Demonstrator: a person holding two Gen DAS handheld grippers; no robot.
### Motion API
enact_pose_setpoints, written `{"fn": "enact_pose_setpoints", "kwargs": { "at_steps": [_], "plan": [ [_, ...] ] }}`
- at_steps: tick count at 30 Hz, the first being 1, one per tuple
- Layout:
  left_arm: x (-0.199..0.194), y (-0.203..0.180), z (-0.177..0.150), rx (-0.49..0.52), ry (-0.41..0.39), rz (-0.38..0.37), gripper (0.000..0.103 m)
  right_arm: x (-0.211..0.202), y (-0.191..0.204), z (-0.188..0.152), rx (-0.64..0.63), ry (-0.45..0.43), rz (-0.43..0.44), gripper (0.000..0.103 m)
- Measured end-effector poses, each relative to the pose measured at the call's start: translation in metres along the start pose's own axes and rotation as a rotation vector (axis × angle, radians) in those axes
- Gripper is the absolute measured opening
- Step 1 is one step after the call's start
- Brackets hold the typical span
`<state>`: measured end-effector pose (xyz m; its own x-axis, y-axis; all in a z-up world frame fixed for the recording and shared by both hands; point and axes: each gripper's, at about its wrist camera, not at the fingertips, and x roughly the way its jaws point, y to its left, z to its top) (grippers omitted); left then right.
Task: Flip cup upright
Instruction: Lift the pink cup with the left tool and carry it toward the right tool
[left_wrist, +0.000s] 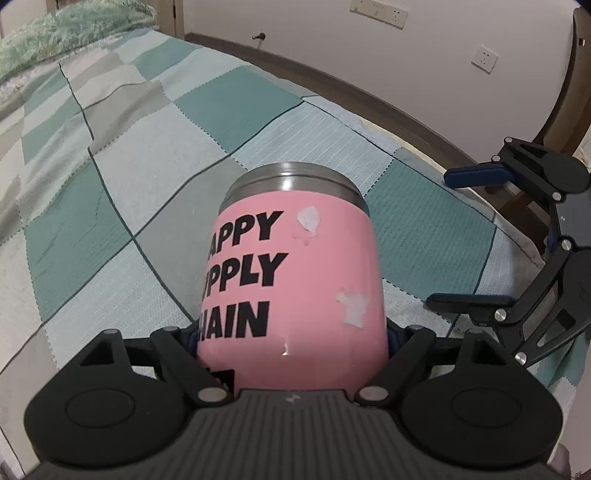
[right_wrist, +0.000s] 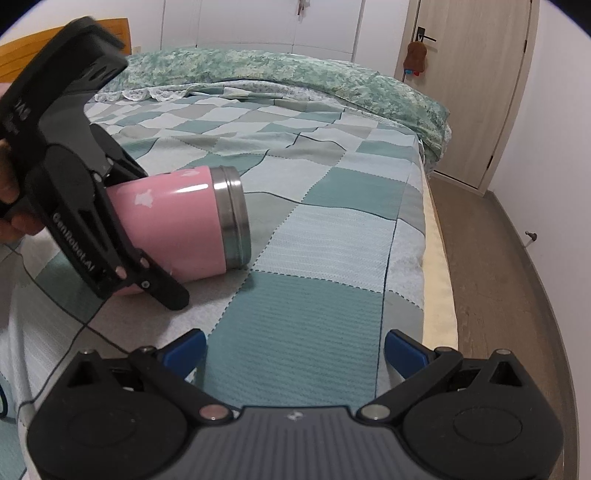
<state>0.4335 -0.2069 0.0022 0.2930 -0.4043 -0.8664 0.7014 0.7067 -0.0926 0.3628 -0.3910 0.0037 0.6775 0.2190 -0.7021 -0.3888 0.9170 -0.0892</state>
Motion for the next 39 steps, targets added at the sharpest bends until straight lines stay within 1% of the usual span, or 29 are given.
{"fn": "enact_pose_setpoints", "kwargs": {
  "at_steps": [4,6,8,11,18,23,28,30,33,39],
  "plan": [
    [-0.007,-0.004,-0.003,-0.03,-0.01,0.008,0.084,-0.009,0.001,-0.002,-0.002,-0.014,0.009,0.103],
    [-0.014,-0.012,-0.007,-0.033,-0.017,0.026,0.084,-0.017,0.003,-0.004,-0.004,-0.024,0.014,0.103],
    [-0.024,-0.022,-0.012,-0.032,-0.034,0.029,0.084,-0.027,0.004,-0.006,0.0,-0.033,0.022,0.103],
    [-0.046,-0.038,-0.024,-0.044,-0.075,0.045,0.084,-0.044,0.01,-0.009,-0.001,-0.048,0.03,0.103],
    [-0.089,-0.067,-0.06,-0.136,-0.124,0.071,0.084,-0.091,0.039,-0.019,-0.019,-0.092,0.075,0.103],
    [-0.119,-0.083,-0.095,-0.242,-0.168,0.093,0.084,-0.117,0.061,-0.027,-0.029,-0.113,0.102,0.103],
    [-0.137,-0.09,-0.134,-0.362,-0.191,0.127,0.084,-0.137,0.084,-0.035,-0.038,-0.13,0.131,0.103],
    [-0.141,-0.092,-0.148,-0.415,-0.204,0.14,0.084,-0.142,0.092,-0.038,-0.043,-0.134,0.143,0.103],
    [-0.145,-0.093,-0.168,-0.472,-0.229,0.182,0.084,-0.147,0.104,-0.043,-0.051,-0.137,0.154,0.103],
    [-0.142,-0.093,-0.205,-0.612,-0.235,0.228,0.084,-0.145,0.125,-0.057,-0.062,-0.115,0.168,0.103]
  ]
}}
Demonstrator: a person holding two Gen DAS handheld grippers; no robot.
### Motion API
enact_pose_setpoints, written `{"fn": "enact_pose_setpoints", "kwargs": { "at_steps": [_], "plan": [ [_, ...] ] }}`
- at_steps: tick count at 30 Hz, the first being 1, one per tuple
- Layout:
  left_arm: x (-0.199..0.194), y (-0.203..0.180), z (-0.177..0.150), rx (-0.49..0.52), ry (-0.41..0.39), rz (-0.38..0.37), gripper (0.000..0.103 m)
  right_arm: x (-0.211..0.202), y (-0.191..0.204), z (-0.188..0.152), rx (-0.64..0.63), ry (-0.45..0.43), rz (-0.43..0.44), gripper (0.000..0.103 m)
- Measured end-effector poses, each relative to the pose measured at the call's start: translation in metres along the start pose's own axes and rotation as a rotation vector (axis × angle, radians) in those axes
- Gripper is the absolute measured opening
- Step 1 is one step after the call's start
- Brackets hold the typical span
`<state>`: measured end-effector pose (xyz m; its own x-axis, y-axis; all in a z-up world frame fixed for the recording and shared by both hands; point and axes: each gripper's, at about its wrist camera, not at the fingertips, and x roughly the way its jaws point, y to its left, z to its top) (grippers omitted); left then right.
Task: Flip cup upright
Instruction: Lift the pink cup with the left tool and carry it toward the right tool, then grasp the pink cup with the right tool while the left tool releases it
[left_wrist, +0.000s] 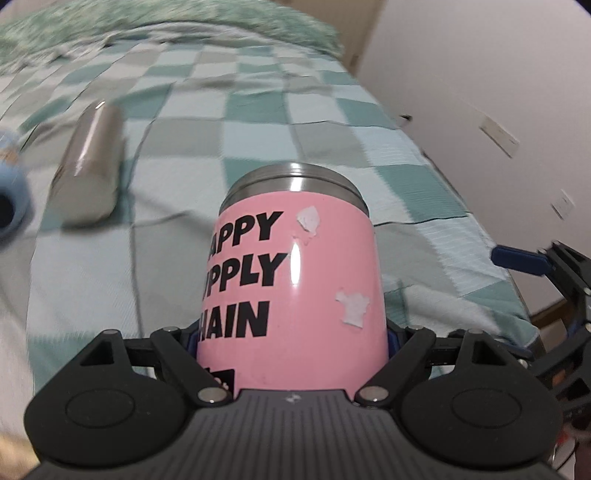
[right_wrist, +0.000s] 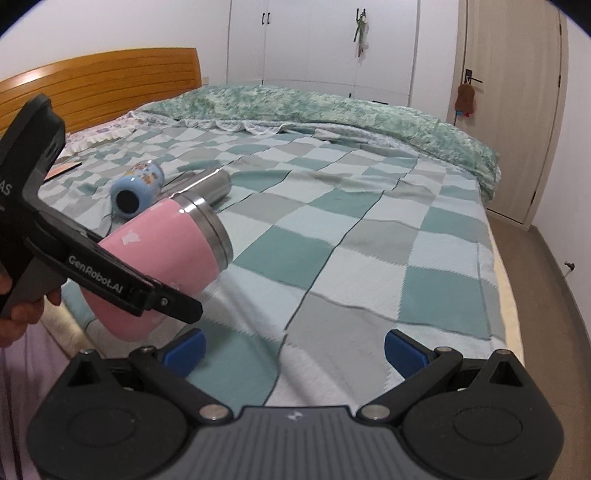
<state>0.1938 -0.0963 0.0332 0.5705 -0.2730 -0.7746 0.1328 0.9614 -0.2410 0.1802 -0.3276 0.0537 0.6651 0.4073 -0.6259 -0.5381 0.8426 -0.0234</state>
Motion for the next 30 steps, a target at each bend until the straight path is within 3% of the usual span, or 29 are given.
{"fn": "enact_pose_setpoints", "kwargs": {
  "at_steps": [5,14,19,22,26,30],
  "plan": [
    [0.002,0.012,-0.012,-0.074,-0.017,0.039,0.084,0.009,0.013,-0.004,-0.023,0.022,0.001,0.103],
    [0.006,0.015,-0.016,-0.114,-0.036,0.075,0.084,0.024,0.022,-0.006,-0.041,0.045,-0.013,0.103],
    [0.007,0.016,-0.015,-0.094,-0.006,0.073,0.087,0.024,0.023,-0.005,-0.041,0.052,-0.019,0.103],
    [-0.005,0.016,-0.014,-0.066,-0.034,0.069,0.103,0.019,0.023,-0.003,-0.039,0.047,-0.026,0.103],
    [-0.024,0.017,-0.013,-0.027,-0.051,0.037,0.103,0.008,0.027,0.002,-0.034,0.033,-0.034,0.103],
    [-0.047,0.023,-0.013,0.025,-0.091,0.058,0.103,-0.002,0.036,0.01,-0.032,0.022,-0.041,0.103]
  ]
}}
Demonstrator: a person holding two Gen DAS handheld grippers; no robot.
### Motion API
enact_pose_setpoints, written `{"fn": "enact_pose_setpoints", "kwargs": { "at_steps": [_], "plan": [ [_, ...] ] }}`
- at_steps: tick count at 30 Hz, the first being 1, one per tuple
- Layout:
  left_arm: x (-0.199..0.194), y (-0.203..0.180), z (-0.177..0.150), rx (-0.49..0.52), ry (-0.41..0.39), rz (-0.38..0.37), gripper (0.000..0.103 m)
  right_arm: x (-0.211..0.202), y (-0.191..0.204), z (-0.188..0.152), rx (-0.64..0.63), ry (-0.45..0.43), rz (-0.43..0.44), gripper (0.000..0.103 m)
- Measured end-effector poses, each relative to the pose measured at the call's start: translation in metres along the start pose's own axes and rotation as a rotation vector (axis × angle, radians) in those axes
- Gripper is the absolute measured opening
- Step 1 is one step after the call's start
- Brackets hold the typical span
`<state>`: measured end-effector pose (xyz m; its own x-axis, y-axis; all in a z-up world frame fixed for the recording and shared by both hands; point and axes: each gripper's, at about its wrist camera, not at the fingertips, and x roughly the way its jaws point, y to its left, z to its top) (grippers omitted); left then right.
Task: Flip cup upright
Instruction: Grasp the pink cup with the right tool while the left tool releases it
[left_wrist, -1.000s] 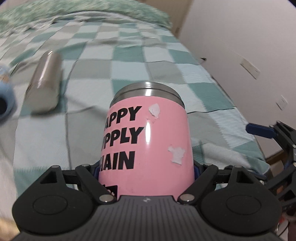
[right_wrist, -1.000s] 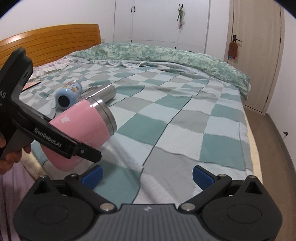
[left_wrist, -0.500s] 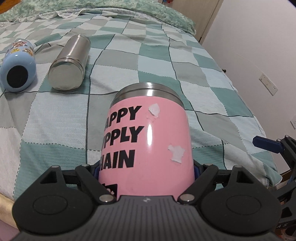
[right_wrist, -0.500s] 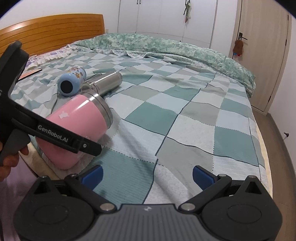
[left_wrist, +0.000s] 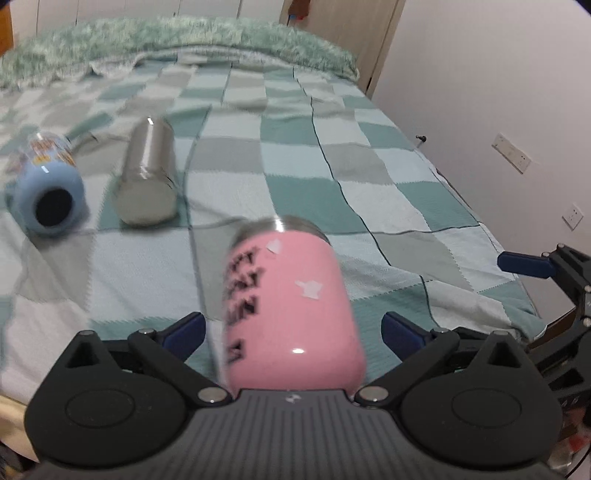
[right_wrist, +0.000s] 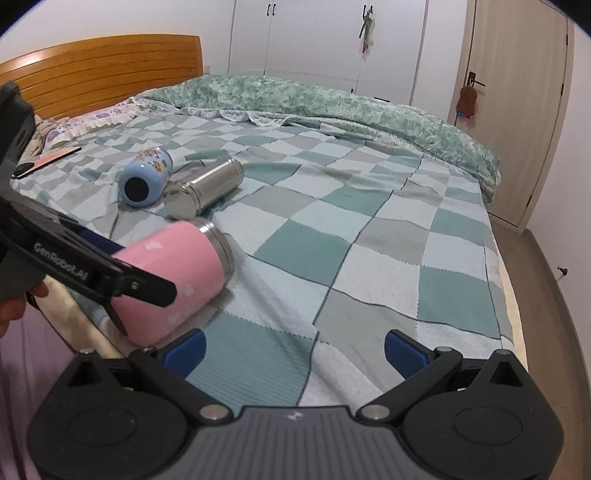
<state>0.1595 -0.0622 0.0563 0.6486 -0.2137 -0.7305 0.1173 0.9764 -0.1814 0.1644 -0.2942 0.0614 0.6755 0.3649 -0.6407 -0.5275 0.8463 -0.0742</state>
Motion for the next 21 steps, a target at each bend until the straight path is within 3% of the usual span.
{"fn": "enact_pose_setpoints", "kwargs": {
  "at_steps": [13,21],
  "plan": [
    [-0.041,0.074,0.012,0.111,-0.064,0.064,0.103,0.008,0.06,0.043,0.005,0.016,0.015,0.103],
    [-0.038,0.109,0.012,0.209,-0.077,0.038,0.103,0.044,0.093,0.068,0.067,0.079,0.017,0.103]
  ]
}}
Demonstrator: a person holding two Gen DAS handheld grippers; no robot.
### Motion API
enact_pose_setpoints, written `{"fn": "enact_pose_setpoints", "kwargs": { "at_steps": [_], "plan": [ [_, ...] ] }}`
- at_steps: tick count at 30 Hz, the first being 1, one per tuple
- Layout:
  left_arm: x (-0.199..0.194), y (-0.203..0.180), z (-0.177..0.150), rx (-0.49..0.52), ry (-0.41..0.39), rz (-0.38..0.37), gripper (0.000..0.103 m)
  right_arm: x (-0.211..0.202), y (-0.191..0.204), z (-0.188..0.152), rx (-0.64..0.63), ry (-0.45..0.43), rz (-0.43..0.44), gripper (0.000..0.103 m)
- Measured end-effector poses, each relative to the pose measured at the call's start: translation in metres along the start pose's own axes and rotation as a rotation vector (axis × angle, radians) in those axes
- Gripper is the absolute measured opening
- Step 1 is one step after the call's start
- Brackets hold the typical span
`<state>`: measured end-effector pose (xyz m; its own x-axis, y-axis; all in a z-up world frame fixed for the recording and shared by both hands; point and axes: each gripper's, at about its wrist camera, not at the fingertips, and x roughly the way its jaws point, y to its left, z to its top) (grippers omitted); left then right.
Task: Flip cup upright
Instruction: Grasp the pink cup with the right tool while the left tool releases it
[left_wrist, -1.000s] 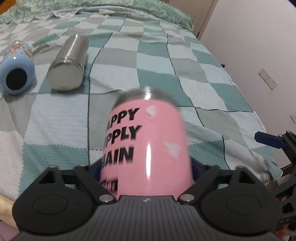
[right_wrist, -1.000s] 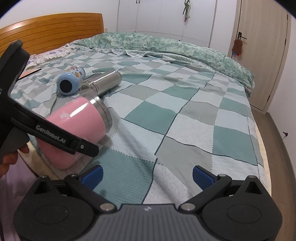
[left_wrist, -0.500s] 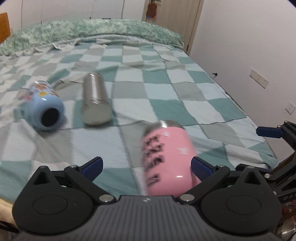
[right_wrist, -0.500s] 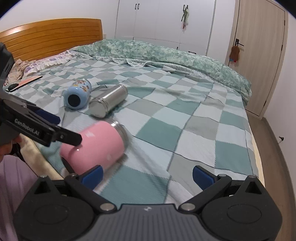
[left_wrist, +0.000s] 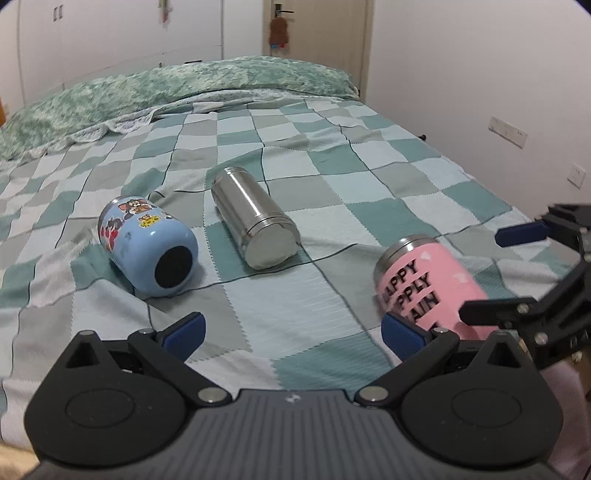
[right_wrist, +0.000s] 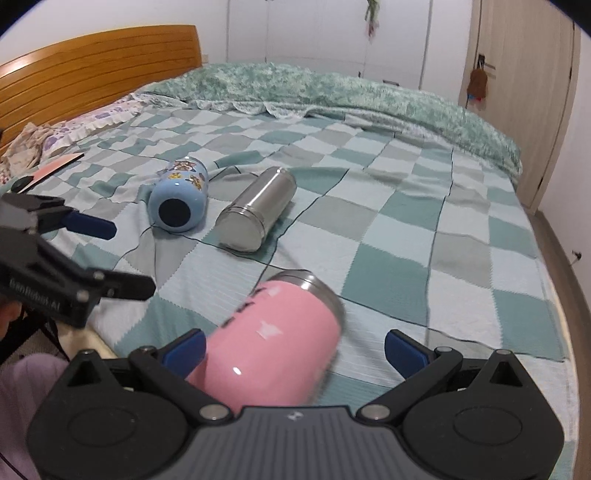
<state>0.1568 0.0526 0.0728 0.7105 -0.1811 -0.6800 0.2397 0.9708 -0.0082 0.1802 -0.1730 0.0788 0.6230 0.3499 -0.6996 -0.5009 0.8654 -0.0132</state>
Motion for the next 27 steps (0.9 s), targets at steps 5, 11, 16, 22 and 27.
{"fn": "enact_pose_setpoints", "kwargs": {
  "at_steps": [5,11,16,22,27],
  "plan": [
    [0.012,0.017,-0.005,0.026,-0.003,-0.028,0.103,0.021,0.009,0.011,0.048,0.039,-0.026,0.103],
    [0.028,0.029,-0.01,0.056,-0.004,-0.063,0.103,0.047,0.008,0.022,0.127,0.113,-0.06,0.103],
    [0.039,0.038,-0.012,0.063,-0.01,-0.112,0.103,0.068,0.003,0.028,0.212,0.18,-0.078,0.103],
    [0.05,0.045,-0.011,0.071,-0.02,-0.136,0.103,0.087,0.004,0.037,0.236,0.247,-0.102,0.103],
    [0.056,0.05,-0.011,0.062,-0.022,-0.155,0.103,0.102,0.003,0.037,0.281,0.316,-0.096,0.102]
  ]
}}
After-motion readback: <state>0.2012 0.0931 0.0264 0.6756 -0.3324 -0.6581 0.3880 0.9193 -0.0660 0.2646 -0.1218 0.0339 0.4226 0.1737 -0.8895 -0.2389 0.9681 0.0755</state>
